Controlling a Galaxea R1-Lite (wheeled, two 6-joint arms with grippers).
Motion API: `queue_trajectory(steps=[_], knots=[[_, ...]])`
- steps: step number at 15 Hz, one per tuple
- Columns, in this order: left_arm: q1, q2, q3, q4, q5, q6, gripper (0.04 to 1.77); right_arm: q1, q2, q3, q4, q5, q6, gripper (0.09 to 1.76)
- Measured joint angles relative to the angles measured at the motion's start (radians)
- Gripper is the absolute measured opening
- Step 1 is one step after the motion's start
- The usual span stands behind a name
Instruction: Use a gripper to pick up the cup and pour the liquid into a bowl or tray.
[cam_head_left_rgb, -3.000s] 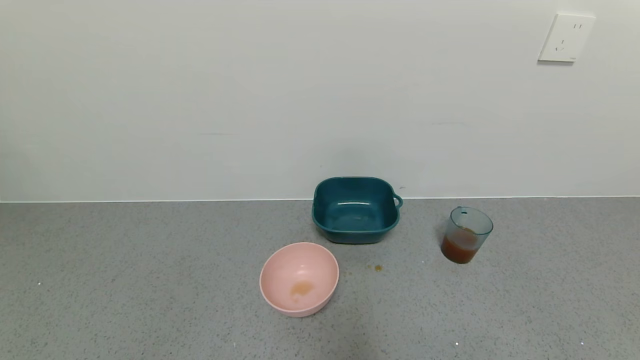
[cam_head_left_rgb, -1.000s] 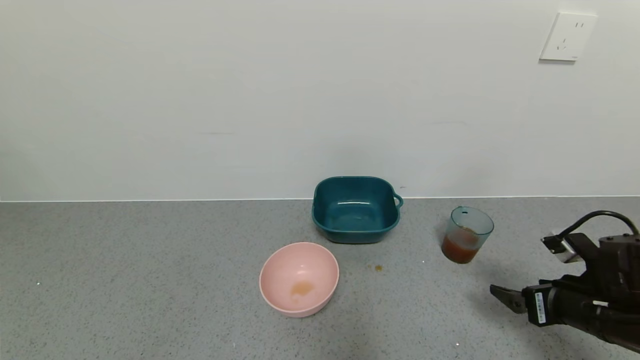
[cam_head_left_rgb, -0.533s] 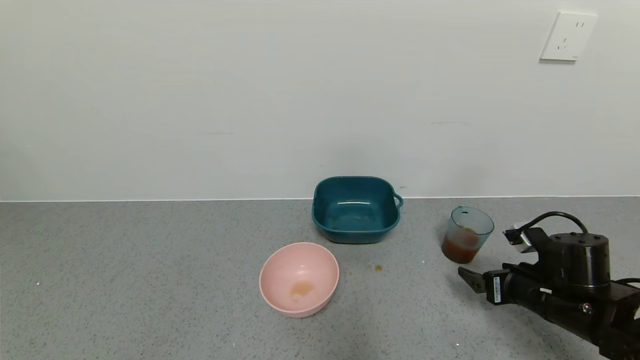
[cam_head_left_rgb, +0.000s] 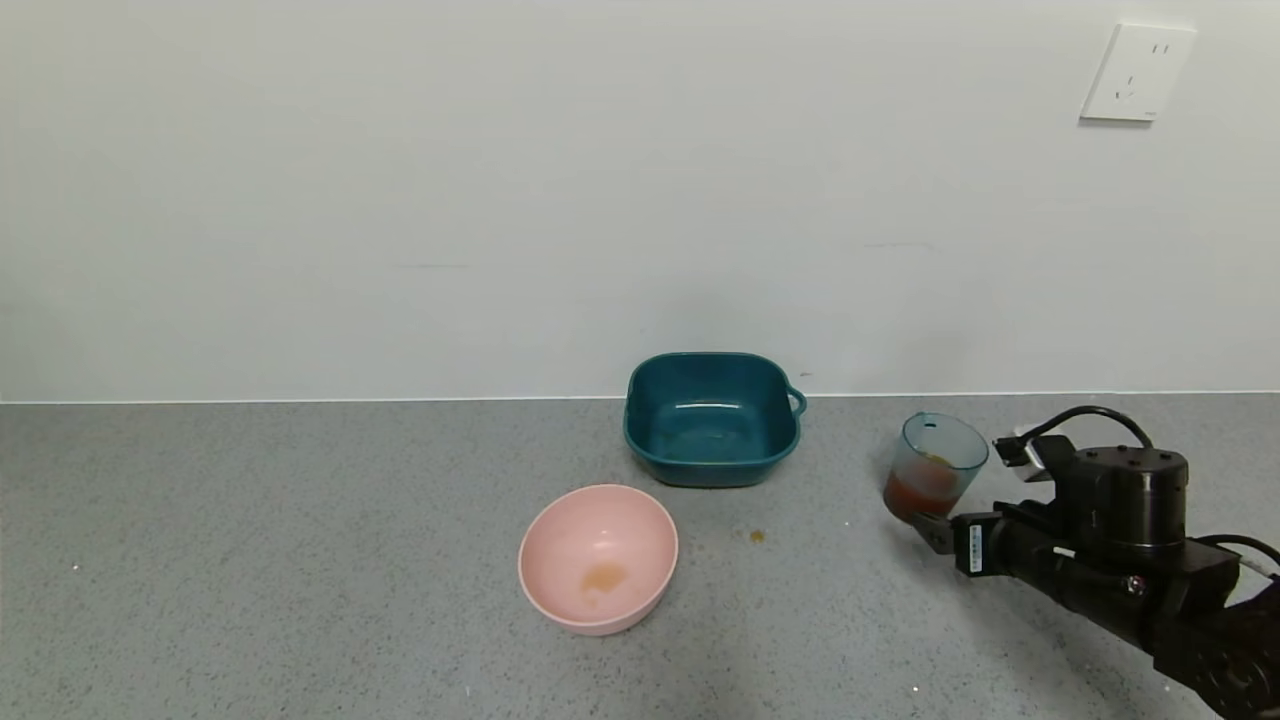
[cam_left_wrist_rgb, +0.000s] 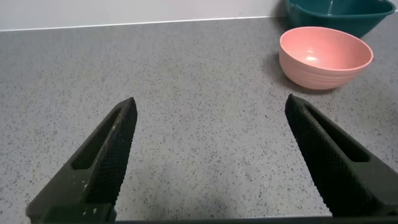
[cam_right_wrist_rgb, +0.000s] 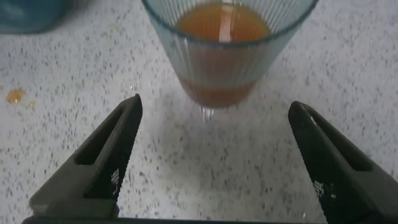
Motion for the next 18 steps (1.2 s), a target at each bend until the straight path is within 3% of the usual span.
queue_trajectory(steps=[8, 18], knots=[[0.000, 0.000, 0.000, 0.000, 0.000, 0.000, 1.72, -0.002, 0.079, -0.147, 0.004, 0.000, -0.003, 1.71], [0.000, 0.000, 0.000, 0.000, 0.000, 0.000, 1.72, -0.047, 0.205, -0.229, -0.002, 0.001, -0.007, 1.71]])
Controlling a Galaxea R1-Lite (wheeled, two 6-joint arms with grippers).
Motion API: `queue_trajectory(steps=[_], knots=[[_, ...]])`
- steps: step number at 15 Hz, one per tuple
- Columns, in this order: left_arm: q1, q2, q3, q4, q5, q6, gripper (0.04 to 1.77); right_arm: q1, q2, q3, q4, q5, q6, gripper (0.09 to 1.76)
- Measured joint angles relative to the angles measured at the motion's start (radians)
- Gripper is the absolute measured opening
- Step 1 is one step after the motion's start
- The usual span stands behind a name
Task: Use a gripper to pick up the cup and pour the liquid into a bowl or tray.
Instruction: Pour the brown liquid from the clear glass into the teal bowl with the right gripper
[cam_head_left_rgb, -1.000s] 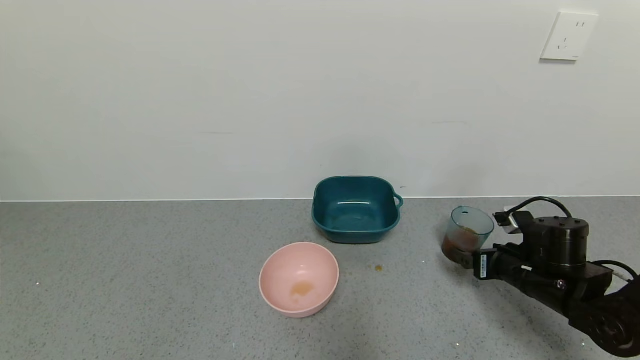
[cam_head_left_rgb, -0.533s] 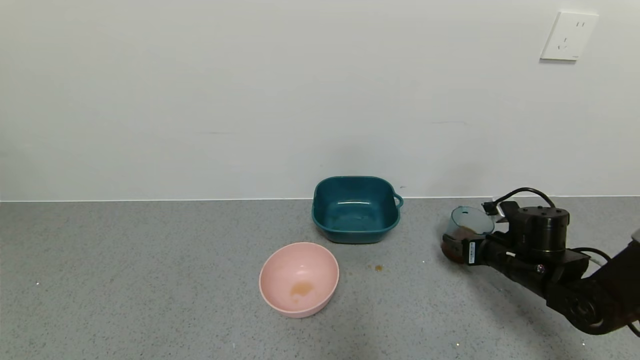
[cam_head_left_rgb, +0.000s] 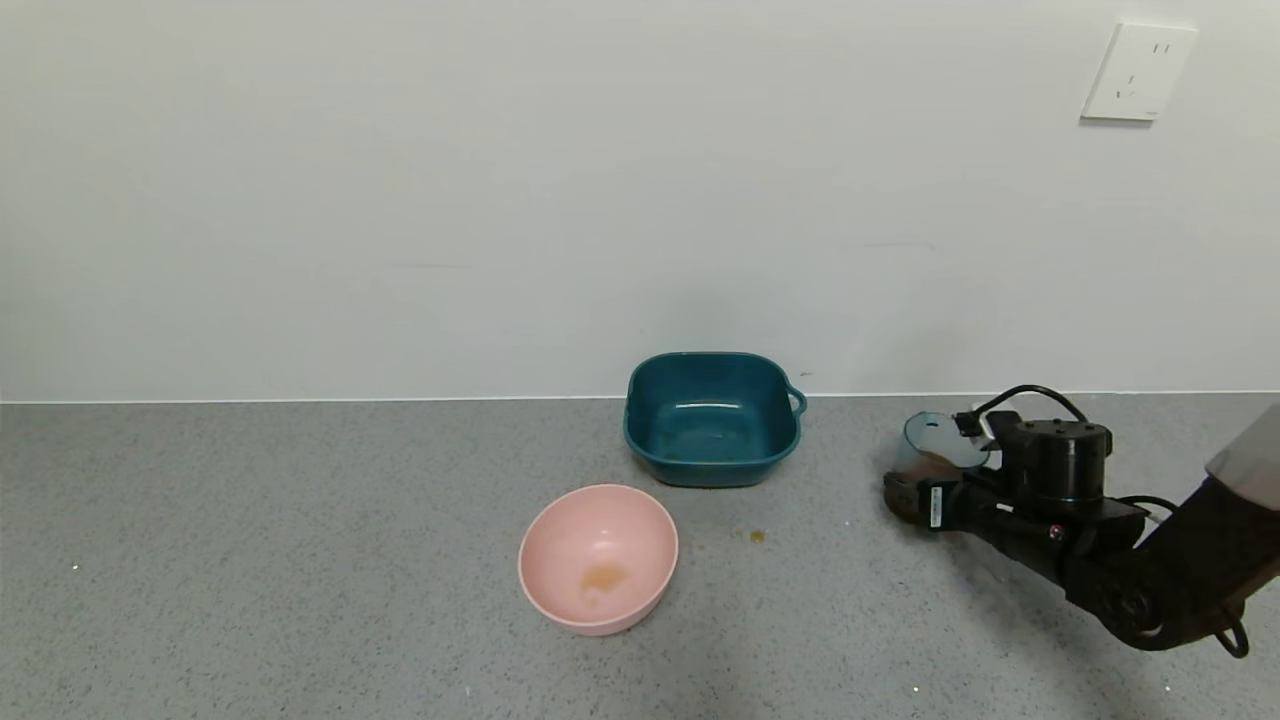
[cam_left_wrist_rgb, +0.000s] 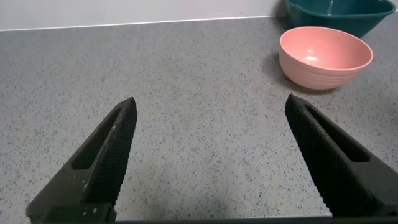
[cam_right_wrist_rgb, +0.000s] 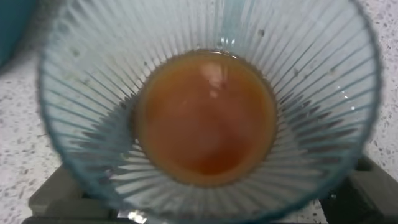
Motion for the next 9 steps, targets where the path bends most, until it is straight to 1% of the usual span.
queue_trajectory(steps=[6, 7, 8, 9], knots=[[0.000, 0.000, 0.000, 0.000, 0.000, 0.000, 1.72, 0.008, 0.016, -0.012, -0.001, 0.000, 0.001, 1.71], [0.000, 0.000, 0.000, 0.000, 0.000, 0.000, 1.72, 0.013, 0.016, -0.014, 0.000, 0.000, 0.000, 1.64], [0.000, 0.000, 0.000, 0.000, 0.000, 0.000, 1.72, 0.016, 0.016, -0.014, -0.001, -0.001, 0.000, 1.46], [0.000, 0.000, 0.000, 0.000, 0.000, 0.000, 1.72, 0.017, 0.016, -0.014, -0.001, -0.001, 0.000, 1.36]])
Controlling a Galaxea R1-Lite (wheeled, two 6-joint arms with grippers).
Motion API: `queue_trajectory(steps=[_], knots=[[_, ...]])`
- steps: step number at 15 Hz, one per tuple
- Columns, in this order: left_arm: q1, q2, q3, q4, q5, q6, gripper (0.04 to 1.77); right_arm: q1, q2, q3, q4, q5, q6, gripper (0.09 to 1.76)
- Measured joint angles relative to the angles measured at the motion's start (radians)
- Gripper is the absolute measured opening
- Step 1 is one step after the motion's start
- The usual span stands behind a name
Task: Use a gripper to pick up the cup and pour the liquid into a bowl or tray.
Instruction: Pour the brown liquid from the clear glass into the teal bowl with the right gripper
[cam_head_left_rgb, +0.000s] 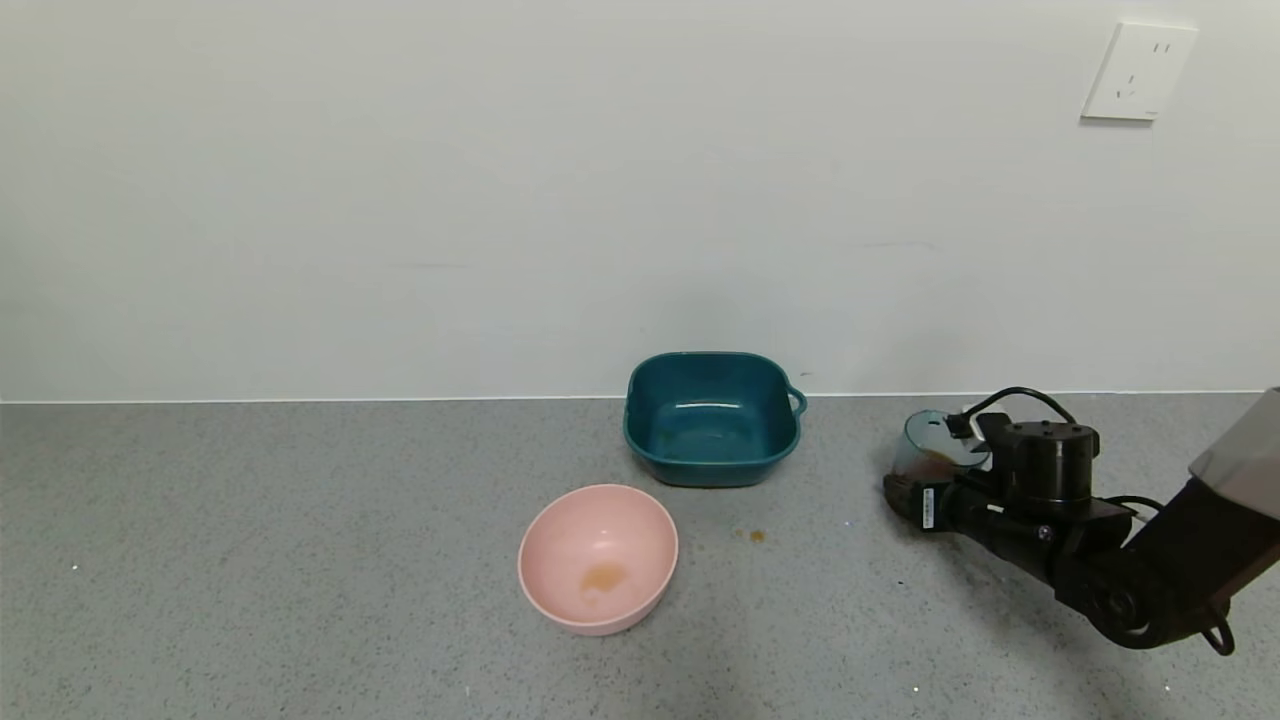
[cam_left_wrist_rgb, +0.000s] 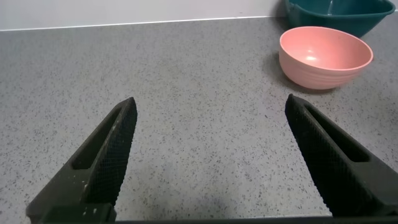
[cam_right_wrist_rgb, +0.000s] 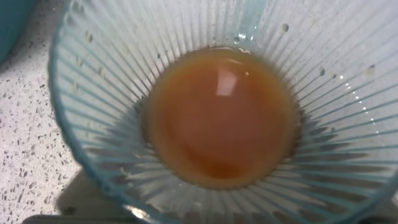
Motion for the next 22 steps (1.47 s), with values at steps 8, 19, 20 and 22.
queue_trajectory(steps=[8, 19, 20, 22], knots=[[0.000, 0.000, 0.000, 0.000, 0.000, 0.000, 1.72, 0.002, -0.024, -0.008, 0.010, -0.001, -0.026, 1.31], [0.000, 0.000, 0.000, 0.000, 0.000, 0.000, 1.72, 0.012, -0.295, -0.249, 0.570, -0.009, -0.048, 1.31], [0.000, 0.000, 0.000, 0.000, 0.000, 0.000, 1.72, 0.016, -0.313, -0.297, 0.617, -0.026, -0.050, 1.31], [0.000, 0.000, 0.000, 0.000, 0.000, 0.000, 1.72, 0.033, -0.332, -0.381, 0.689, -0.060, -0.070, 1.31]])
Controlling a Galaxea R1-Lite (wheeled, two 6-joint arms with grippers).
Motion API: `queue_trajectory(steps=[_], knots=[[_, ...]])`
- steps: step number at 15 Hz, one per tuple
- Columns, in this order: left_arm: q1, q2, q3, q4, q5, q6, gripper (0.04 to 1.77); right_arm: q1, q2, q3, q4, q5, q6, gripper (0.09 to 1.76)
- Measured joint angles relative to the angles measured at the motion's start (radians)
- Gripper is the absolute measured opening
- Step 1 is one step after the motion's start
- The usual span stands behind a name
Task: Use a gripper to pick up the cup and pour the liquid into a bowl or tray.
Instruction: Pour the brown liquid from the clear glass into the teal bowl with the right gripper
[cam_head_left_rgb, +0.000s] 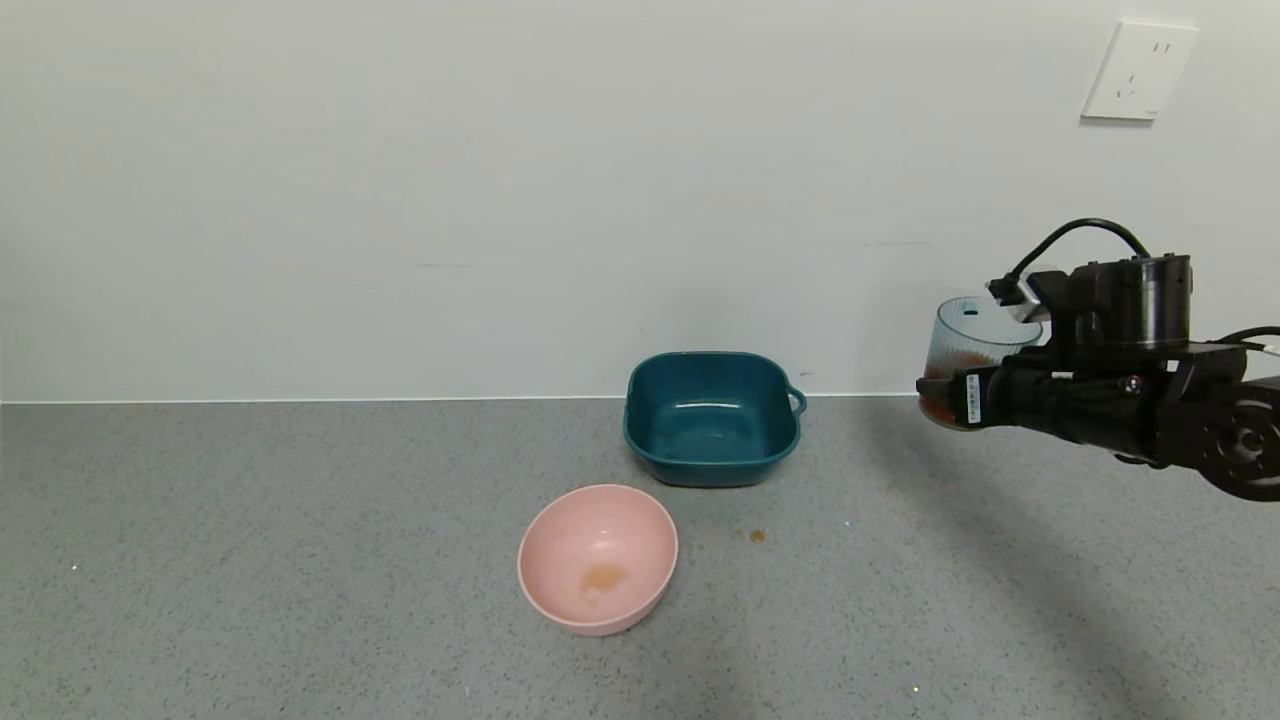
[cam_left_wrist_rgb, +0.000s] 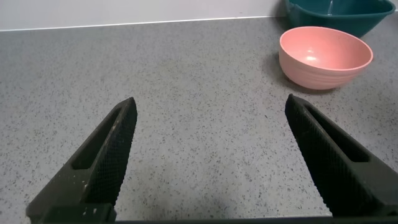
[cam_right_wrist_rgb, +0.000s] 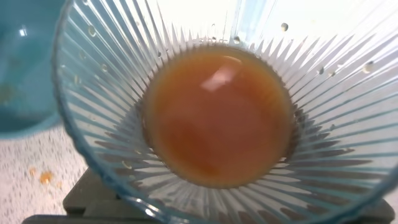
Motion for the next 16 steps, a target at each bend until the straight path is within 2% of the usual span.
queue_trajectory(steps=[5, 9, 14, 16], knots=[[0.000, 0.000, 0.000, 0.000, 0.000, 0.000, 1.72, 0.108, 0.031, -0.203, 0.129, -0.103, -0.017, 1.31], [0.000, 0.000, 0.000, 0.000, 0.000, 0.000, 1.72, 0.179, 0.120, -0.428, 0.250, -0.191, -0.079, 1.31], [0.000, 0.000, 0.000, 0.000, 0.000, 0.000, 1.72, 0.230, 0.260, -0.696, 0.408, -0.269, -0.118, 1.31], [0.000, 0.000, 0.000, 0.000, 0.000, 0.000, 1.72, 0.245, 0.323, -0.778, 0.428, -0.316, -0.186, 1.31]])
